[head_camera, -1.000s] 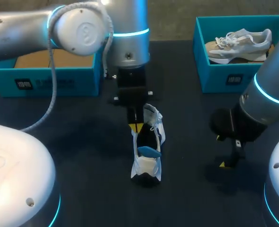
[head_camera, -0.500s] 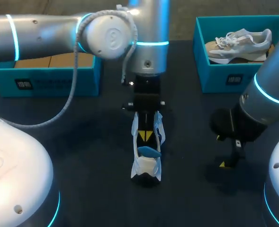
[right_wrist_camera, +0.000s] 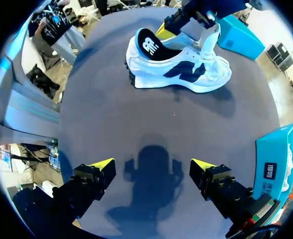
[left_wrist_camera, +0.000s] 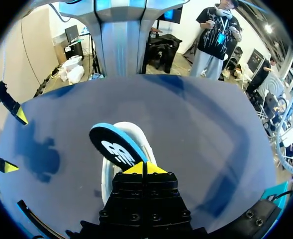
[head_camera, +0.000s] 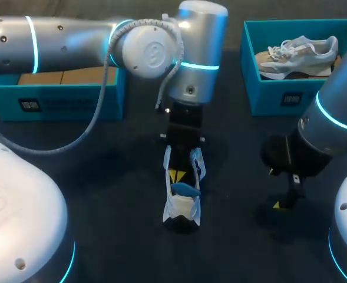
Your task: Take the shoe out of the shoebox, open the shoe tongue, remove and reinsert the insole, then place the shoe into the shoebox
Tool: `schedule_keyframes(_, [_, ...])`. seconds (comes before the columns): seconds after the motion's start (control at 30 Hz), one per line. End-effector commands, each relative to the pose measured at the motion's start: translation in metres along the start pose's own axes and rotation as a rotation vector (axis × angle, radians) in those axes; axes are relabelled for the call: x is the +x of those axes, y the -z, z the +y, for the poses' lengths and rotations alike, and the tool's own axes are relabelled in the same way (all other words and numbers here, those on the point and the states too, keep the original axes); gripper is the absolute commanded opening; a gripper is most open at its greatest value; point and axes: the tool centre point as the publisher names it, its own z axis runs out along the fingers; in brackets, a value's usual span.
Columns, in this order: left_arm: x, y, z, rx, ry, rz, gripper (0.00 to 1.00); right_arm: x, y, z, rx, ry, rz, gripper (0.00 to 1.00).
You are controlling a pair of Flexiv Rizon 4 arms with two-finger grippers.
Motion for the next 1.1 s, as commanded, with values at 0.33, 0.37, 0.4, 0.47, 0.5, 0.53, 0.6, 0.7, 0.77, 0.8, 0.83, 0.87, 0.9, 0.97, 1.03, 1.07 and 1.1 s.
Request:
schedule_keyframes(0.33, [0.001, -0.038, 0.007, -0.035, 0.008, -0.017, 0.00, 0.002, 0.000, -0.001, -0.001, 0.000, -0.003, 1.00])
schedule_keyframes(0.37, [0.001, -0.040, 0.009, -0.047, 0.011, -0.022, 0.00, 0.002, 0.000, -0.001, -0.001, 0.000, -0.003, 1.00])
schedule_keyframes(0.4, [0.001, -0.041, 0.009, -0.046, 0.008, -0.028, 0.00, 0.002, 0.000, -0.001, -0.001, 0.000, -0.003, 1.00])
schedule_keyframes(0.47, [-0.001, -0.046, 0.012, -0.071, 0.015, -0.027, 0.00, 0.002, 0.000, -0.001, -0.001, 0.000, -0.003, 1.00])
schedule_keyframes(0.5, [-0.002, -0.049, 0.012, -0.071, 0.011, -0.027, 0.00, 0.002, 0.000, -0.001, -0.001, 0.000, -0.003, 1.00])
schedule_keyframes(0.53, [-0.003, -0.052, 0.012, -0.084, 0.007, -0.023, 0.00, 0.002, 0.000, -0.001, -0.001, 0.000, -0.003, 1.00])
schedule_keyframes(0.6, [-0.006, -0.058, 0.013, -0.102, 0.003, -0.021, 0.00, 0.002, 0.000, -0.001, -0.001, 0.000, -0.003, 1.00])
schedule_keyframes(0.7, [-0.008, -0.064, 0.018, -0.139, 0.010, -0.024, 0.00, 0.002, 0.000, -0.001, -0.001, 0.000, -0.003, 1.00])
schedule_keyframes(0.77, [-0.009, -0.066, 0.024, -0.174, 0.027, -0.028, 0.00, 0.002, 0.000, -0.001, -0.001, 0.000, -0.003, 1.00])
schedule_keyframes(0.8, [-0.009, -0.066, 0.028, -0.196, 0.036, -0.035, 0.00, 0.002, 0.000, -0.001, -0.001, 0.000, -0.003, 1.00])
schedule_keyframes(0.83, [-0.010, -0.066, 0.031, -0.214, 0.047, -0.041, 0.00, 0.002, 0.000, -0.001, -0.001, 0.000, -0.003, 1.00])
schedule_keyframes(0.87, [-0.010, -0.064, 0.035, -0.217, 0.054, -0.058, 0.00, 0.002, 0.000, -0.001, -0.001, 0.000, -0.003, 1.00])
schedule_keyframes(0.9, [-0.010, -0.061, 0.037, -0.235, 0.063, -0.074, 0.00, 0.002, 0.000, -0.001, -0.001, 0.000, -0.003, 1.00])
schedule_keyframes(0.97, [-0.010, -0.056, 0.043, -0.263, 0.078, -0.093, 0.00, 0.002, 0.000, -0.001, -0.001, 0.000, -0.003, 1.00])
schedule_keyframes(1.03, [-0.009, -0.049, 0.049, -0.308, 0.102, -0.111, 0.00, 0.002, 0.000, -0.001, -0.001, 0.000, -0.003, 1.00])
schedule_keyframes(1.07, [-0.008, -0.046, 0.052, -0.324, 0.110, -0.121, 0.00, 0.002, 0.000, -0.001, -0.001, 0.000, -0.003, 1.00])
schedule_keyframes(1.1, [-0.007, -0.042, 0.054, -0.345, 0.124, -0.134, 0.00, 0.002, 0.000, -0.001, -0.001, 0.000, -0.003, 1.00])
